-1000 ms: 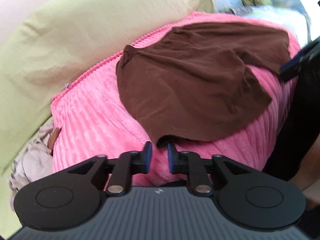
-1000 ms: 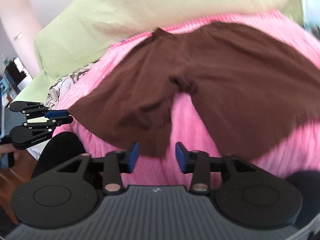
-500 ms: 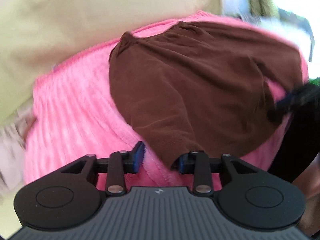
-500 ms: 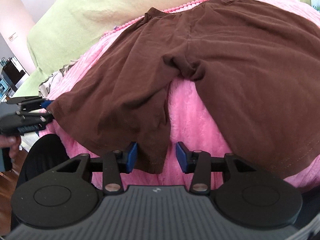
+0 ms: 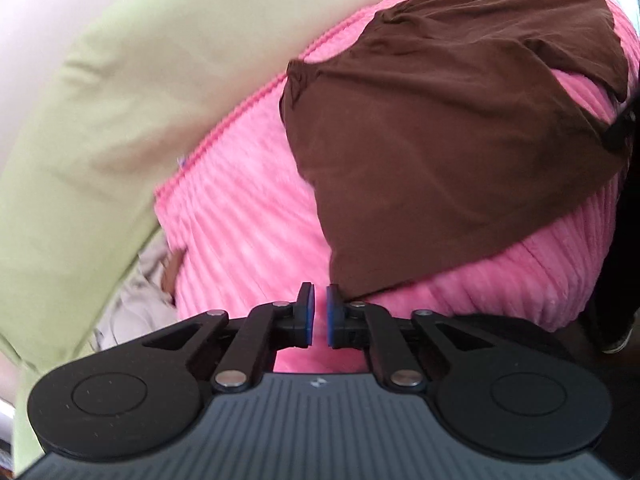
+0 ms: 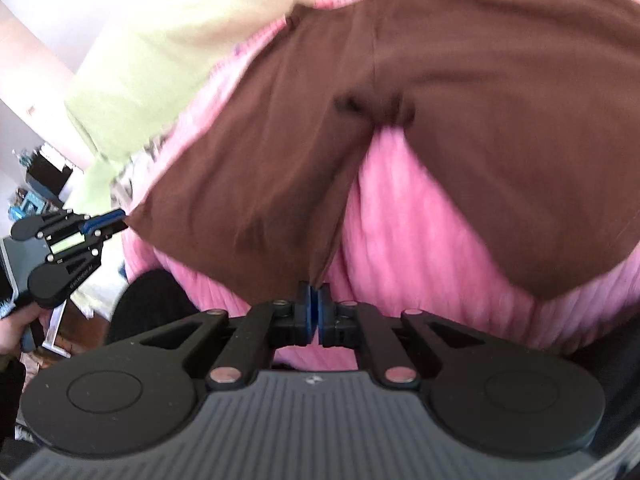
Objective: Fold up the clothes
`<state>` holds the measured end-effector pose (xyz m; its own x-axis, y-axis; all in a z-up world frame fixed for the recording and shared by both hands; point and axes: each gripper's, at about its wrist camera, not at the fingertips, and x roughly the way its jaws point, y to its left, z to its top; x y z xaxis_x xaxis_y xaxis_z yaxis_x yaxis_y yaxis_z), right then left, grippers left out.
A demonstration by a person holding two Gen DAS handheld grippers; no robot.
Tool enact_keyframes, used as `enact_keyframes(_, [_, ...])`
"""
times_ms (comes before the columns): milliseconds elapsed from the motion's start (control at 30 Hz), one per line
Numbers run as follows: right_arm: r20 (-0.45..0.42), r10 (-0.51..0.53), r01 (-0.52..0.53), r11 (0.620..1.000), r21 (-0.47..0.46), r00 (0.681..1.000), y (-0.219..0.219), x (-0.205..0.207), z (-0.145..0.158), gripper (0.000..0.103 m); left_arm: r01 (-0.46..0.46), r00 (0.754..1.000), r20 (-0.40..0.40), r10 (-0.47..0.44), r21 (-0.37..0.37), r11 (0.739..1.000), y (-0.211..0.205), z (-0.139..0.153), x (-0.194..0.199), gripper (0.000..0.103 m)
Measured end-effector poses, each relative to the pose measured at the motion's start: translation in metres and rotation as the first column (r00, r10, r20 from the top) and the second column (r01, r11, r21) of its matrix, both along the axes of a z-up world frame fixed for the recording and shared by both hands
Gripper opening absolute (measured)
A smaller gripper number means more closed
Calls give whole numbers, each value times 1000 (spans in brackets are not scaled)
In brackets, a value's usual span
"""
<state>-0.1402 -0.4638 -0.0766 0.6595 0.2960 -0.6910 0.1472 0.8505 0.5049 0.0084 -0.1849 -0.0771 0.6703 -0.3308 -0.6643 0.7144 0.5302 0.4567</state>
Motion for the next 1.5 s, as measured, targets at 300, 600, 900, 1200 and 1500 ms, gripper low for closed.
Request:
enact_keyframes(300, [182, -87, 139, 945, -295, 979, -7, -12, 31, 33, -153, 963, -265, 59, -348, 925, 15, 14, 50, 47])
enact_keyframes(600, [93, -133, 161, 882, -442, 987, -31, -12, 21, 33, -122, 957, -286, 46, -256, 959, -1, -5, 63, 20])
enact_keyframes(900, [186, 24, 64, 889, -454, 982, 19, -21, 56, 40, -44, 991, -132, 12, -248, 968, 21, 20, 46, 39])
enact_keyframes(1200, [175, 457, -230, 698, -679, 872, 164, 46, 62, 48, 26, 999, 26, -20, -241, 970, 58, 48, 60, 55])
enact_keyframes(1500, [42, 566, -305, 503, -808, 823, 251, 113, 26, 47, 6, 1000, 18, -1, -315, 949, 96, 42, 78, 56])
